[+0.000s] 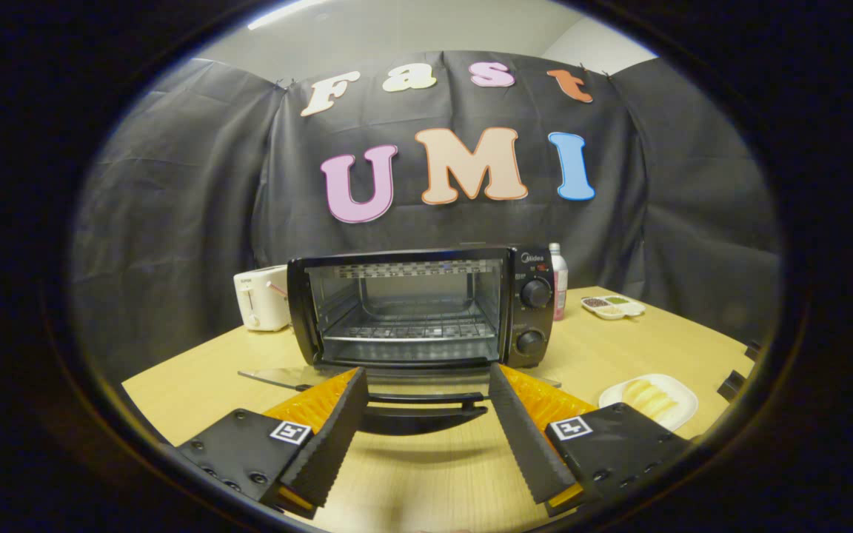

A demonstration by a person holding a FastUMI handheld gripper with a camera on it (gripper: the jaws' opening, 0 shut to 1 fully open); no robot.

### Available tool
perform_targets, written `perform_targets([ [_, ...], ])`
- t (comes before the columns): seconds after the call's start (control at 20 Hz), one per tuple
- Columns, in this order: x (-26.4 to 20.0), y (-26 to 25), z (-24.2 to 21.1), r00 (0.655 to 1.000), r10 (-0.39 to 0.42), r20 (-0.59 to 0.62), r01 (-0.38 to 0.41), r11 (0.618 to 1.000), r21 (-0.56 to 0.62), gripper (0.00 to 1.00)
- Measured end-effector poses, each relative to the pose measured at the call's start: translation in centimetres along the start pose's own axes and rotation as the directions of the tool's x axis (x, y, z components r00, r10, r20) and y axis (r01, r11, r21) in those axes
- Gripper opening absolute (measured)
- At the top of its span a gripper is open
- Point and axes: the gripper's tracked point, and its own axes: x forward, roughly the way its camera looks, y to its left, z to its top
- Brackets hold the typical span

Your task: Open the toaster oven, put the food inside, and close the toaster oven door.

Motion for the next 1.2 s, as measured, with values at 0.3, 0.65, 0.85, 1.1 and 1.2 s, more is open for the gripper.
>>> perform_targets([
  [0.3,-0.6,-0.4,-3.4,0.997,0.012,-0.08,-0.012,1.0,0.008,1.0],
  [0.65,-0.6,-0.7,-5.1,0.993,0.037,-0.112,-0.035,0.999,0.024,0.98],
  [0.85,-0.4,-3.9,-2.9,0.998,-0.012,-0.054,0.016,0.996,0.083,0.97],
  [1.1,0.3,-13.5,-0.3,0.978,-0.21,-0.004,0.21,0.976,0.055,0.97],
  [1.2,0.1,-17.3,-0.1,0.958,-0.288,-0.002,0.288,0.956,0.061,0.97],
])
